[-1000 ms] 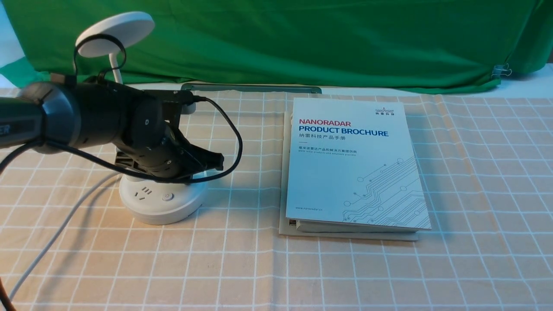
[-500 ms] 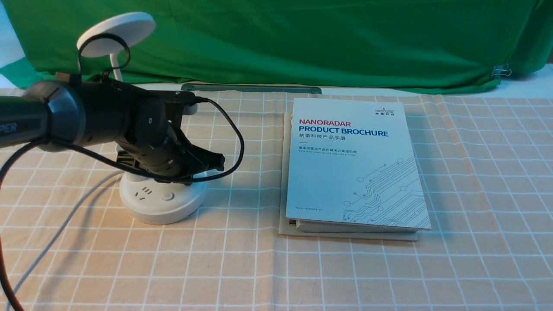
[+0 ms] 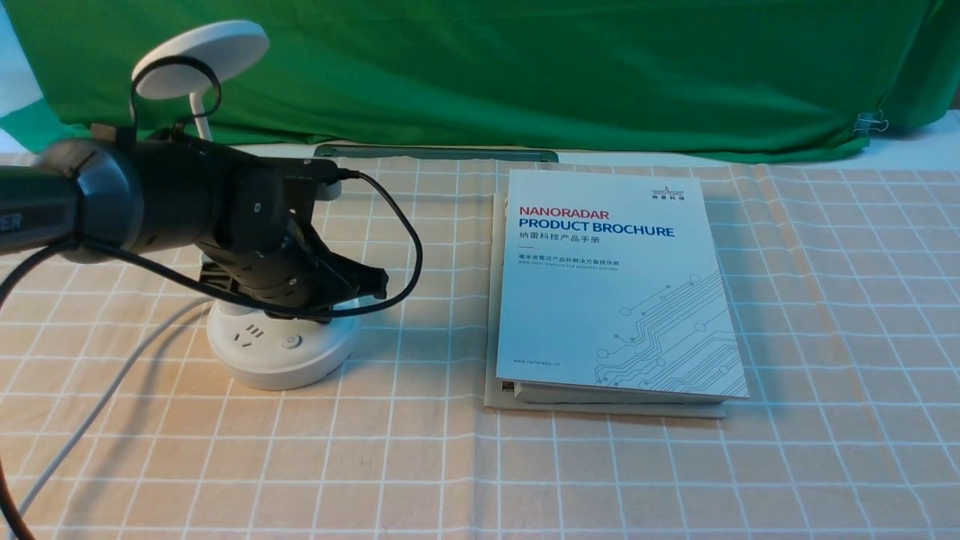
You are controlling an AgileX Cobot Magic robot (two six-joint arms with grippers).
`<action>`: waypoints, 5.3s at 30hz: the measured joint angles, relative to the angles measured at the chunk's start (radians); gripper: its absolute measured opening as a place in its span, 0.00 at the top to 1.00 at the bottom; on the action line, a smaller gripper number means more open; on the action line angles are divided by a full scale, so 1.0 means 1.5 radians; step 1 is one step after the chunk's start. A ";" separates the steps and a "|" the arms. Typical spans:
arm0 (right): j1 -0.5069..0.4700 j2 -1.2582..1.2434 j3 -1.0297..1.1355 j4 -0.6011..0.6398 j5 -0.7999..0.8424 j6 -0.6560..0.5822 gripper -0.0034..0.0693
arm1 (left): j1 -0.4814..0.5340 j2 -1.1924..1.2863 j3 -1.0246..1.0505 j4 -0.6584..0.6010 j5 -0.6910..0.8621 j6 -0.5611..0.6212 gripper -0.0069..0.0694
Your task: Turn on the table lamp on the light coffee tablecloth with your hand.
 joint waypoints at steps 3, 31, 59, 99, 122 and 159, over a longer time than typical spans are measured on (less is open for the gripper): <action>0.000 0.000 0.000 0.000 0.001 0.000 0.63 | 0.001 -0.013 0.002 0.001 0.001 0.002 0.91; 0.000 0.000 0.000 0.000 0.000 0.000 0.62 | 0.001 0.024 -0.011 -0.003 -0.022 0.005 0.91; 0.000 0.000 0.000 0.000 0.000 0.000 0.62 | -0.150 -0.599 0.336 -0.332 -0.156 0.353 0.91; 0.000 0.000 0.000 0.000 0.001 0.000 0.62 | 0.174 -1.241 0.801 -0.052 -0.188 0.206 0.91; 0.000 0.000 0.000 0.000 0.000 0.000 0.62 | 0.174 -1.242 0.801 -0.052 -0.186 0.214 0.91; 0.000 0.000 0.000 0.000 0.000 0.000 0.62 | 0.174 -1.242 0.801 -0.050 -0.186 0.212 0.91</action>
